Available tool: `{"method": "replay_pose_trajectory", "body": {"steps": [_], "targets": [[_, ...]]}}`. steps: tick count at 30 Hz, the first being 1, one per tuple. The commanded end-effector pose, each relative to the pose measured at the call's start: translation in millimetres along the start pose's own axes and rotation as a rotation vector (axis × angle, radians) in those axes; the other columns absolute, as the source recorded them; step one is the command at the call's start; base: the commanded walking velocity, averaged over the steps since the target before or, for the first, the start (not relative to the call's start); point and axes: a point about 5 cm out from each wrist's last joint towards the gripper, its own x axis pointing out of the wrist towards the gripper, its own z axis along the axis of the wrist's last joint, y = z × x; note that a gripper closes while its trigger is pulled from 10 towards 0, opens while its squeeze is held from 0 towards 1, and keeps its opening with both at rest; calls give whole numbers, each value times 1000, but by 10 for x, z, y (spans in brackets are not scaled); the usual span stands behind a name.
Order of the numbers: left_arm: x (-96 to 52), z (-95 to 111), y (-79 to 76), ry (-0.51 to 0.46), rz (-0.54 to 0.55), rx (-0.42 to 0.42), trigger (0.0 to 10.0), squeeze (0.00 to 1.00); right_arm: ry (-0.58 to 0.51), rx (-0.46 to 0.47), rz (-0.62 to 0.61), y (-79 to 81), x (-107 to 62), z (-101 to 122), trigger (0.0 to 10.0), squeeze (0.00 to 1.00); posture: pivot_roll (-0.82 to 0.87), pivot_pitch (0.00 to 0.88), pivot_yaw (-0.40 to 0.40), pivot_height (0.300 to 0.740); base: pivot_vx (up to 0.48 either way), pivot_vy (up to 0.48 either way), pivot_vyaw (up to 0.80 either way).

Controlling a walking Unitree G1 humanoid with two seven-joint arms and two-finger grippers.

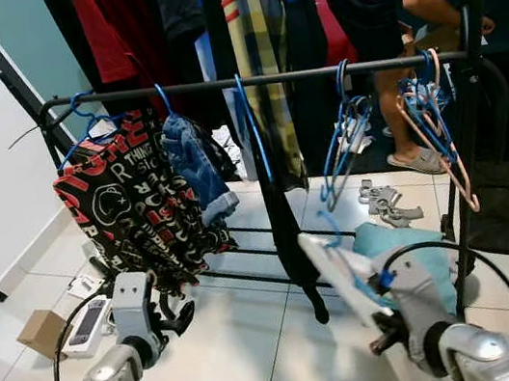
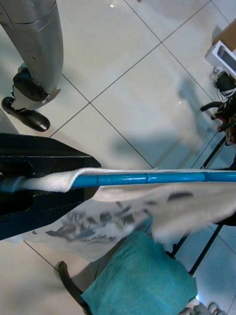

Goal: Hang hanger

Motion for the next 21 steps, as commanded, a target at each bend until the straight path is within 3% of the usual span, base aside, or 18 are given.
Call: {"method": "replay_pose_trajectory", "body": {"steps": [1, 5, 10, 21], "targets": [[-18, 13, 97, 6, 21, 18, 10000, 0, -49, -33, 65, 113, 4, 135, 10000, 0, -130, 0, 152, 740, 0, 0, 0], [-20, 13, 112, 6, 28, 18, 10000, 0, -115, -47, 43, 113, 58, 314, 10000, 0, -127, 0, 150, 740, 0, 0, 0], [-20, 13, 112, 6, 28, 18, 10000, 0, -125, -35, -6, 66, 76, 350, 10000, 0, -125, 0, 148, 740, 0, 0, 0], [-23, 3, 111, 9, 23, 21, 10000, 0, 23, -48, -144, -191, -91, 208, 10000, 0, -132, 0, 150, 740, 0, 0, 0]]}}
